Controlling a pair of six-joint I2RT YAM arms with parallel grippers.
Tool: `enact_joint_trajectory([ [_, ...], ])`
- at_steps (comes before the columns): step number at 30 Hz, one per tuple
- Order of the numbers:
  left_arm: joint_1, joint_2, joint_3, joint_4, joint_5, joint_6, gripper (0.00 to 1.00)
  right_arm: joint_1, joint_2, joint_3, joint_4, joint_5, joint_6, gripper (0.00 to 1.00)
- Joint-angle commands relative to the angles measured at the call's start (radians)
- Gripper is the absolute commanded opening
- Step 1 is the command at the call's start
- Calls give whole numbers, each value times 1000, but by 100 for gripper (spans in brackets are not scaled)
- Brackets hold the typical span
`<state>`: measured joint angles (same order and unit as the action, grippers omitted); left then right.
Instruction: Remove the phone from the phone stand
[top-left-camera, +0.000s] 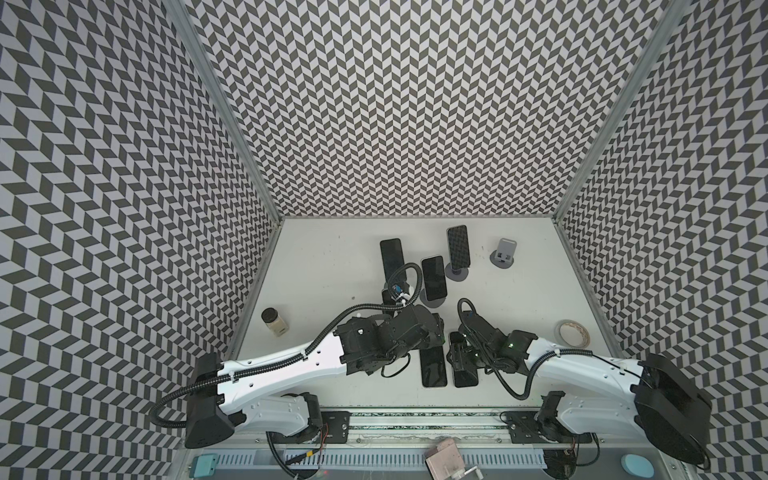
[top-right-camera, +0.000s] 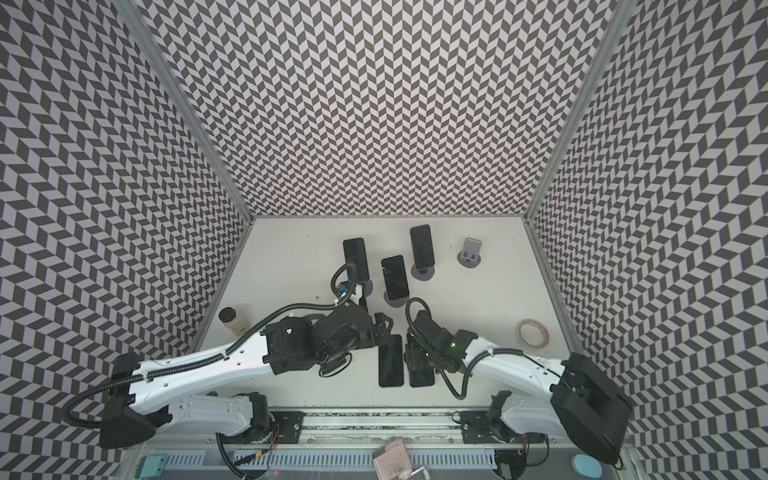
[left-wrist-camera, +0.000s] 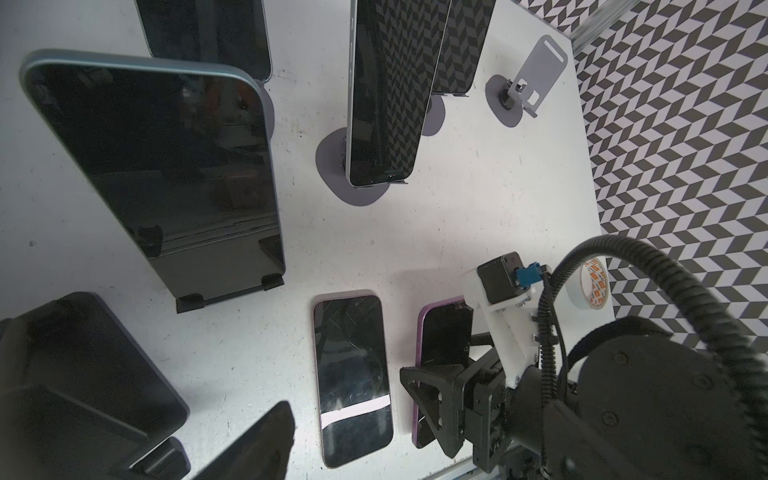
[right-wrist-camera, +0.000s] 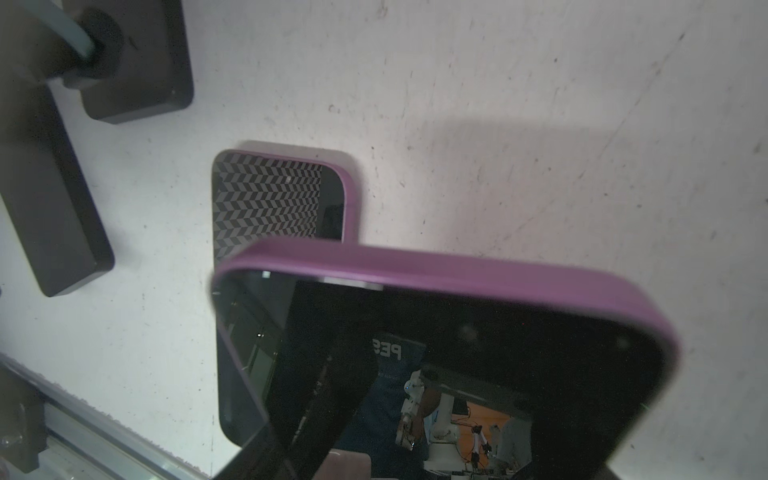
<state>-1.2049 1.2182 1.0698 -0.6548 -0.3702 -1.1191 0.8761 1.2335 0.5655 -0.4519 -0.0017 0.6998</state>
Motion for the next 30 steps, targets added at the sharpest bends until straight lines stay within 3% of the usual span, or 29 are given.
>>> enact_joint_trajectory([
  [1,-7,-20,-11,-12,-26,-10,94,-9,14,28,52,-20,1,57],
  [19,-7,6,-15,24,-24,21,95,-31,120,105,-34,-21,35,55],
  [30,-7,-21,-37,5,-16,-16,95,-42,161,113,-66,-92,90,57],
])
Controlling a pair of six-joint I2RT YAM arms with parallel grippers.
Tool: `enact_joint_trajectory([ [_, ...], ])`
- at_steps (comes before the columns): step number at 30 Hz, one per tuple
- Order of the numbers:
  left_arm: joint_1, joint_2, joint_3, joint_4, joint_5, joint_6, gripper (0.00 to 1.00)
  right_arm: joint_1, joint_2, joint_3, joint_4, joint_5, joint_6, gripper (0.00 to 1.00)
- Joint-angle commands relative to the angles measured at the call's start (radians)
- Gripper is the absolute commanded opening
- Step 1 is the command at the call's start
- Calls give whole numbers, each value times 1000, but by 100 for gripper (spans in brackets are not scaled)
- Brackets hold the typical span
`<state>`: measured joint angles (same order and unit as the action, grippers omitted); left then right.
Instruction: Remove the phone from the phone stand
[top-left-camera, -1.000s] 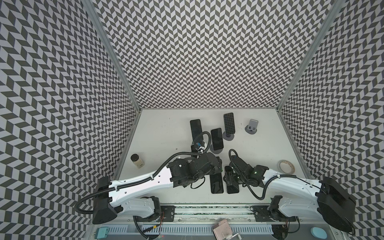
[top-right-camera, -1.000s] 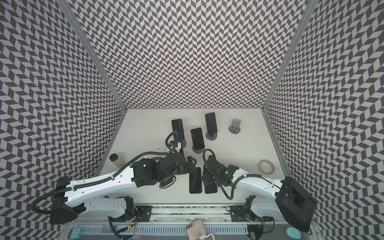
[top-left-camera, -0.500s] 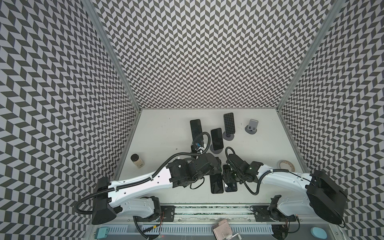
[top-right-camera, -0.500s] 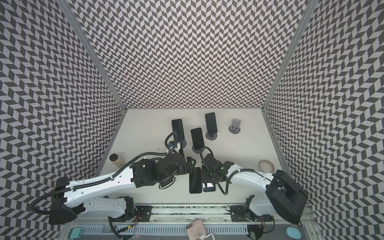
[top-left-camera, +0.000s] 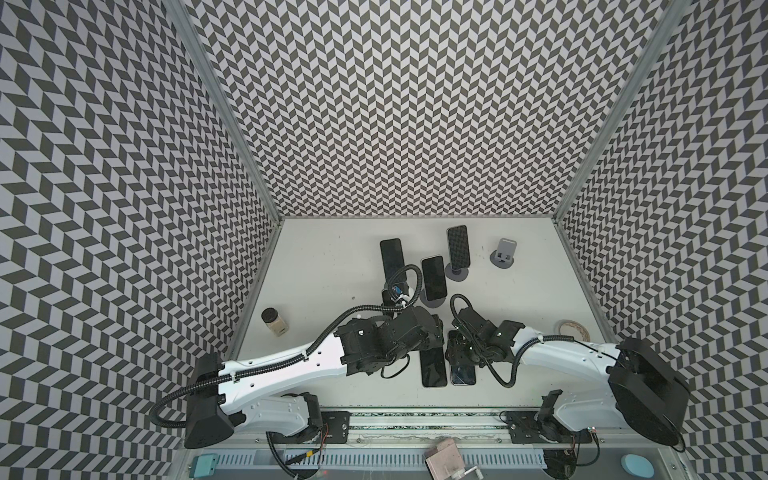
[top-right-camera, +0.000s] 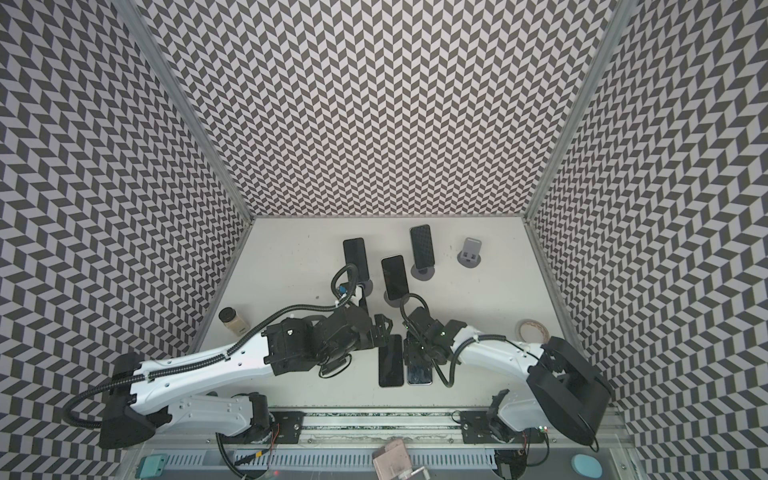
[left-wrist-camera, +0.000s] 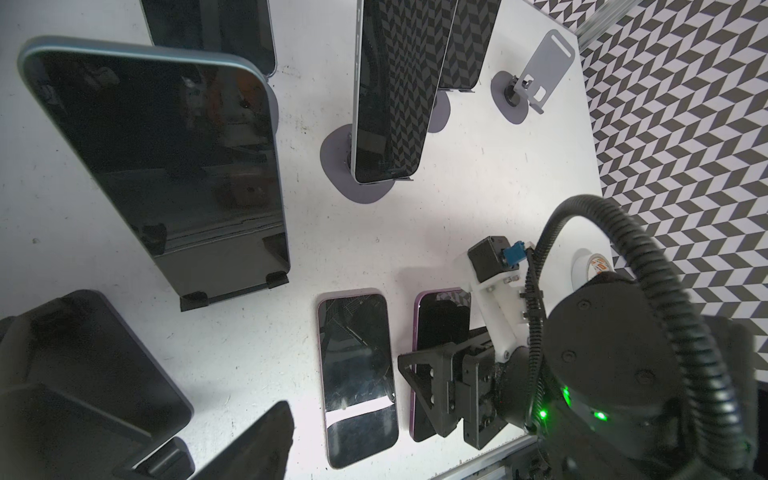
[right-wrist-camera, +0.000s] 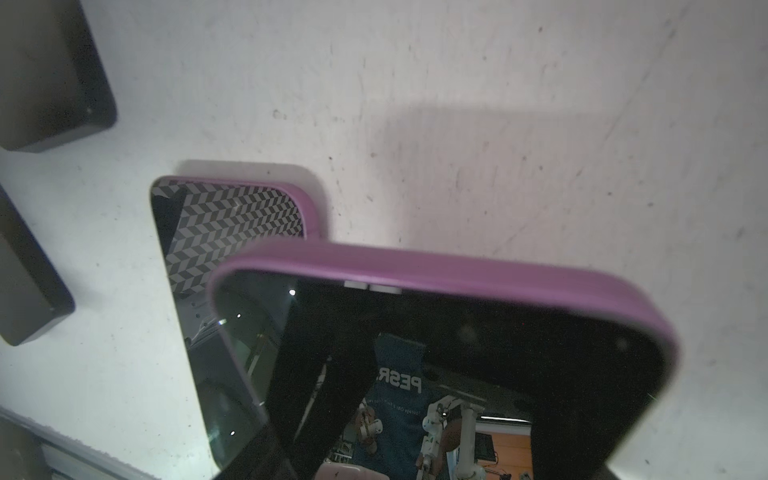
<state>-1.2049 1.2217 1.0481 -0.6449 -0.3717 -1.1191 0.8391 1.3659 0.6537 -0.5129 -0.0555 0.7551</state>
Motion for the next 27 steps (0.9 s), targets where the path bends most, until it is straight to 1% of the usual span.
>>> enact_joint_trajectory([
  [1,-8,-29,-18,-7,-15,-21,95,-5,39,30,-10,-44,32,57],
  [4,-7,-44,-29,-17,-18,-34,95,-5,65,46,-28,-53,21,57],
  [11,-7,-81,-49,-34,-29,-52,95,-5,65,54,-65,-4,21,58],
  [16,-7,-104,-64,-39,-36,-64,95,-5,58,48,-79,-2,26,59],
  [21,-7,-109,-69,-38,-41,-65,95,-5,53,36,-77,-9,37,60],
  [27,-7,-110,-81,-18,-33,-66,95,-5,52,43,-107,13,38,61],
])
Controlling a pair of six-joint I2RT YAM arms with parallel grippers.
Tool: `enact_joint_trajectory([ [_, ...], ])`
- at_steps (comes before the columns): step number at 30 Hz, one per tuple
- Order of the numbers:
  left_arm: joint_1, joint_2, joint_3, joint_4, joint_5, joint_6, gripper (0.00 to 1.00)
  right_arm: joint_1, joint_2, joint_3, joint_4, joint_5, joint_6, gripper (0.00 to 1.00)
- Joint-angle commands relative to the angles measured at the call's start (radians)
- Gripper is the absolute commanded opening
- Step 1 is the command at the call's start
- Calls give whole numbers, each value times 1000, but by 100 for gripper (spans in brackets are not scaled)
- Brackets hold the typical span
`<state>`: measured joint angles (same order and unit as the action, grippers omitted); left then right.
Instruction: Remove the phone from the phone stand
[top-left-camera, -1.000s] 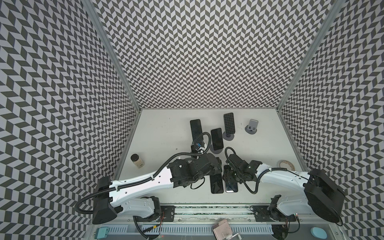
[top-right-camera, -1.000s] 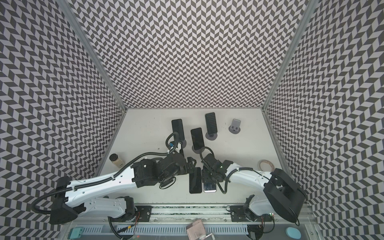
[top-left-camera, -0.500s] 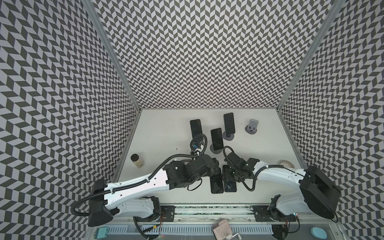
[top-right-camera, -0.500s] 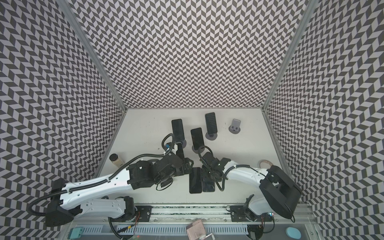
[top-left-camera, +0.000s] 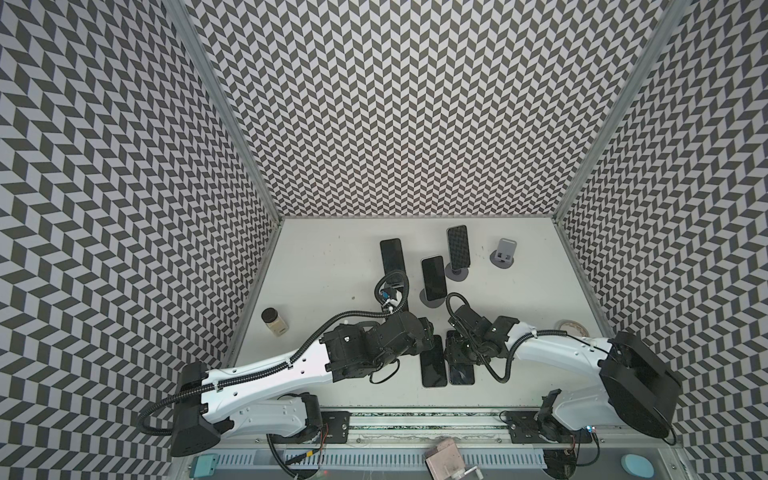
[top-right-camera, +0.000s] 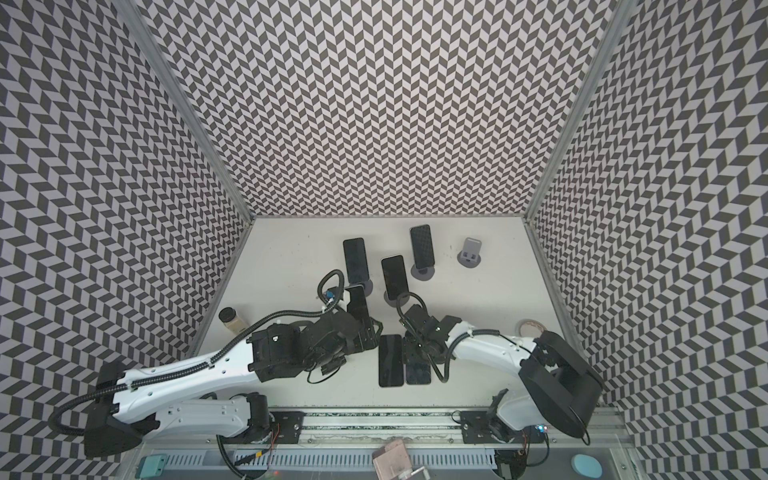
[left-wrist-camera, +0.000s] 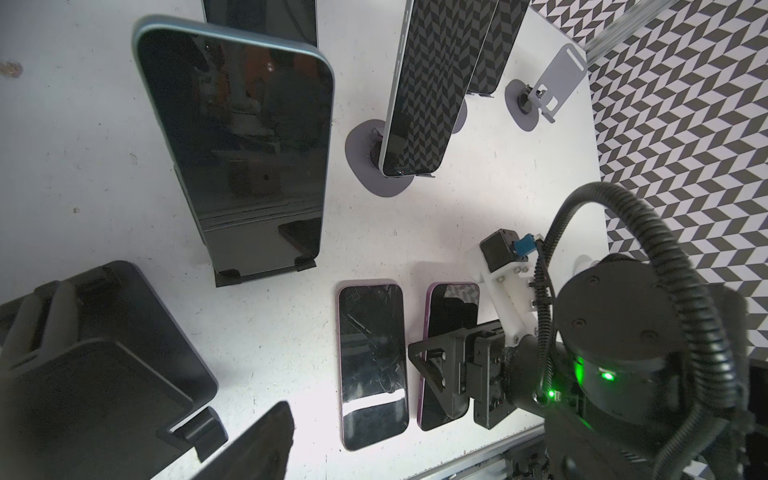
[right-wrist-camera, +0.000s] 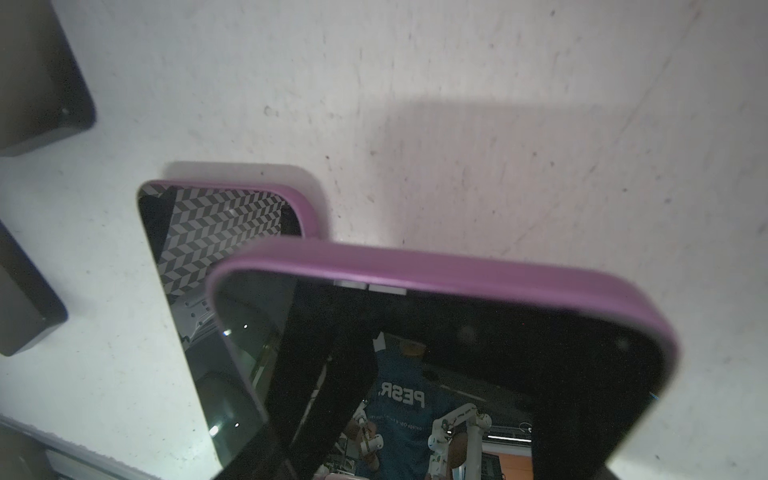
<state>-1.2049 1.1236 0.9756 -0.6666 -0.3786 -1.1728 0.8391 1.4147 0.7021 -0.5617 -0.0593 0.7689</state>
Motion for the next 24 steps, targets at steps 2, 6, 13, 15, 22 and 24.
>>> enact_joint_trajectory([
  [2,-7,-14,-15,7,-25,-13,95,-5,-8,-9,-67,29,30,61],
  [6,-8,-24,-25,12,-26,-16,95,-5,-25,-10,-72,43,41,61],
  [13,-8,-48,-34,-9,-21,-25,95,-3,-25,-7,-73,43,61,61],
  [15,-9,-59,-35,-21,-26,-32,95,-3,-25,-5,-73,46,64,61],
  [22,-9,-104,-61,-13,-42,-34,94,-2,13,20,-80,44,45,60],
  [24,-8,-101,-60,-10,-38,-28,94,-2,20,23,-81,41,40,60],
])
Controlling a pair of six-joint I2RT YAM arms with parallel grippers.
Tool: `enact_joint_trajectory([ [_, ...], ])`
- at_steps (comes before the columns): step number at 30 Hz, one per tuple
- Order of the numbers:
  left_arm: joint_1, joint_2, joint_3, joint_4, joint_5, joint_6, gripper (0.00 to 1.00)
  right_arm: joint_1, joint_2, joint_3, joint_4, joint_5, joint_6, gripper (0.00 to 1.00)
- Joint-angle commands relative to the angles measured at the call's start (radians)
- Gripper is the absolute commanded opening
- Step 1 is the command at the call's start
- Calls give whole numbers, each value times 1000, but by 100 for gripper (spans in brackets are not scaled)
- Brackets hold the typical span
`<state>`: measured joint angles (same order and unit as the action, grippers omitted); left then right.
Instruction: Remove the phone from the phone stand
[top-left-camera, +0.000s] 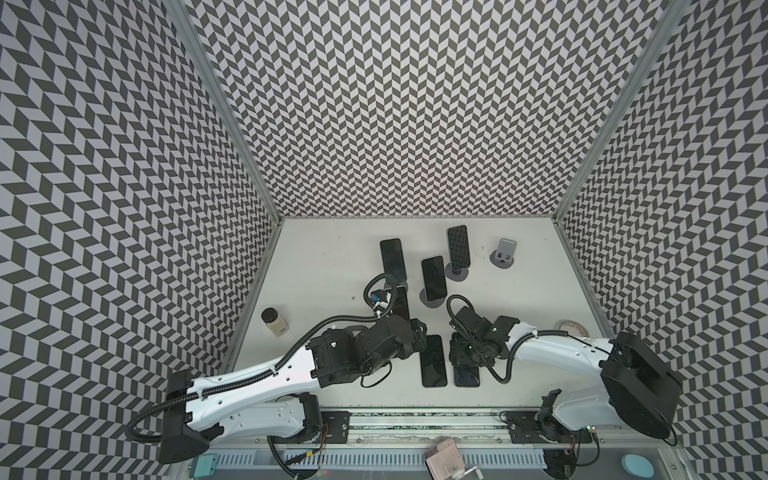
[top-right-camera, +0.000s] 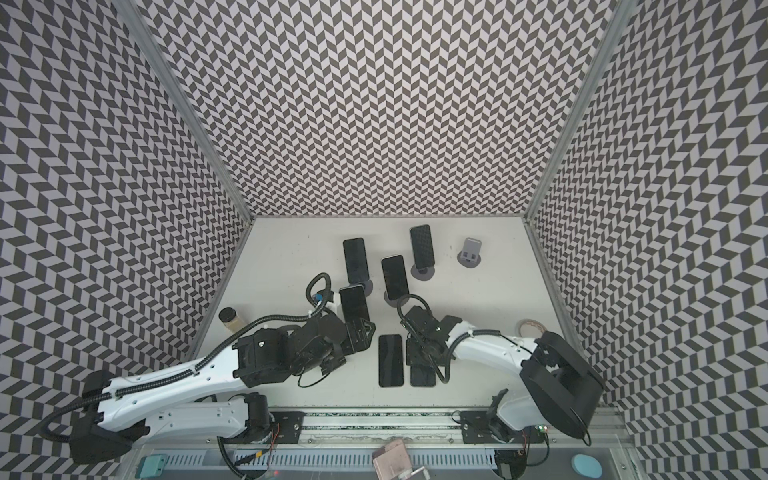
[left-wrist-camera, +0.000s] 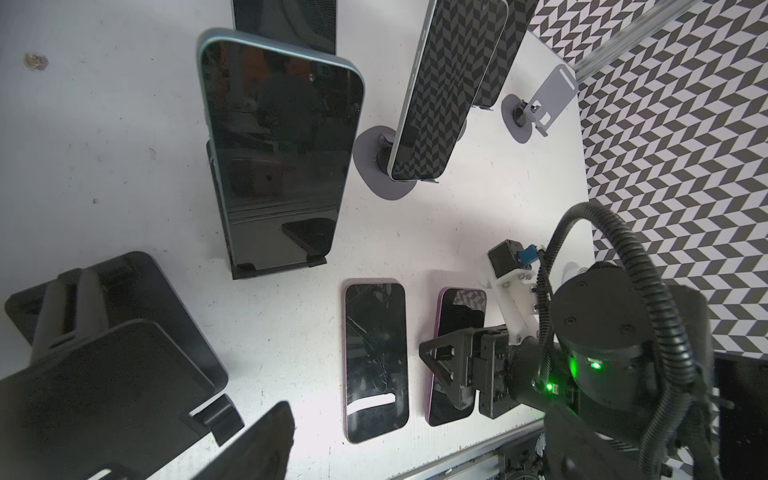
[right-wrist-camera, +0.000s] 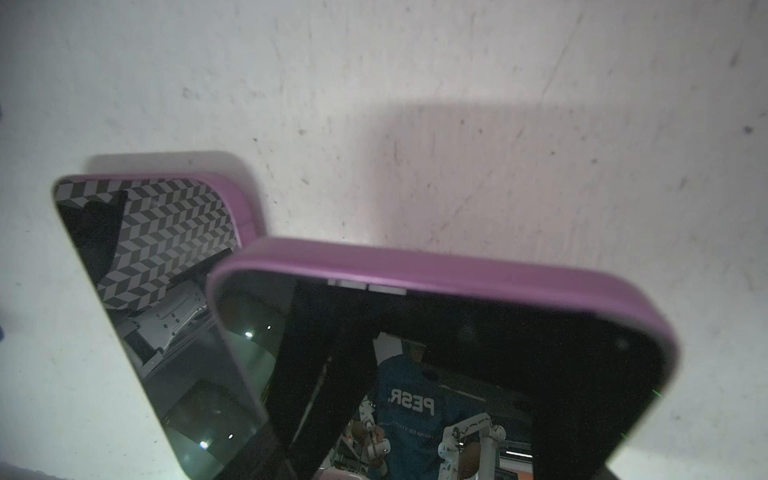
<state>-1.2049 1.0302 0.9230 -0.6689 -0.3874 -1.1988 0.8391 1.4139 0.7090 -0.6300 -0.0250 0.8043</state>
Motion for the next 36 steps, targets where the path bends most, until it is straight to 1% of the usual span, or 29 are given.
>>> enact_joint_trajectory([
  [1,-9,-7,-7,-8,-26,1,94,-2,25,21,-16,7,3,60],
  [6,-9,-12,-17,15,-13,14,95,4,39,33,-41,18,-1,60],
  [10,-11,-33,-37,33,-23,22,95,8,51,51,-69,33,8,60],
  [19,-9,-92,-89,74,-66,56,95,18,92,89,-104,14,31,60],
  [27,-5,-129,-121,104,-79,96,95,32,115,114,-113,0,52,60],
  [36,11,-151,-141,106,-83,110,95,38,141,139,-113,-1,55,61],
])
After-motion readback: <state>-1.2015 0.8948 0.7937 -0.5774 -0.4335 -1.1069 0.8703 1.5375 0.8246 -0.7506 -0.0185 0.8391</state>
